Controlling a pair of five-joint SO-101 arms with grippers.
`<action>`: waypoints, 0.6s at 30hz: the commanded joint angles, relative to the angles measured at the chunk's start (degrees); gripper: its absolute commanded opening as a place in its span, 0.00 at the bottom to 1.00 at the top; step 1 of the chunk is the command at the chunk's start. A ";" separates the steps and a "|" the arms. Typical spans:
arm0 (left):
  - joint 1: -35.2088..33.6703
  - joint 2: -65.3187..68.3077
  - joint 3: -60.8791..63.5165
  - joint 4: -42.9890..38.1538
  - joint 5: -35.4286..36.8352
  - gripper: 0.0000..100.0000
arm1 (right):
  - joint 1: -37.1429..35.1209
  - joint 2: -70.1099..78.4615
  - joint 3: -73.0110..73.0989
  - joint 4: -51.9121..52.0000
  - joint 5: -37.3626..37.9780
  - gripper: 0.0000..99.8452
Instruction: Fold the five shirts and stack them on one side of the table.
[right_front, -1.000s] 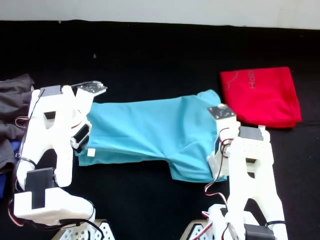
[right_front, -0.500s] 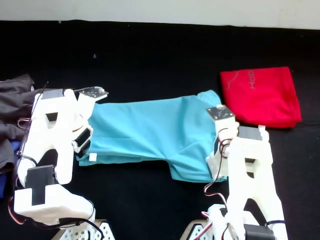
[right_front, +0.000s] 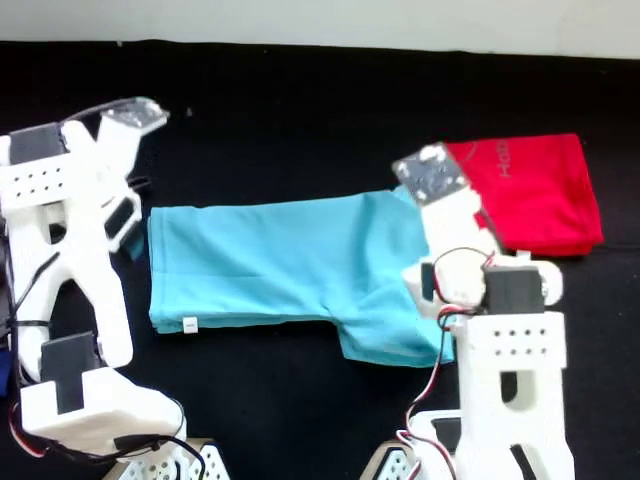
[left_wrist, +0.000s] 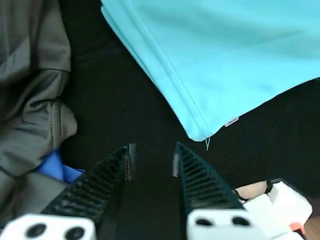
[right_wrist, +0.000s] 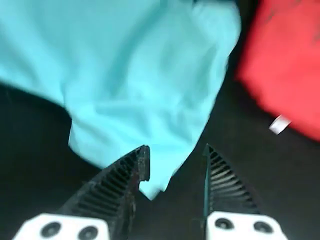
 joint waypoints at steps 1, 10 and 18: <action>3.91 -0.13 -1.10 -2.55 5.19 0.02 | -0.40 -0.75 -5.32 -6.11 -1.41 0.16; 15.08 6.46 10.24 -19.69 13.54 0.01 | -1.45 22.55 -5.76 -21.93 -7.38 0.00; 11.03 27.74 -1.27 -22.86 15.38 0.01 | -1.01 53.14 -18.95 -30.64 -7.38 0.01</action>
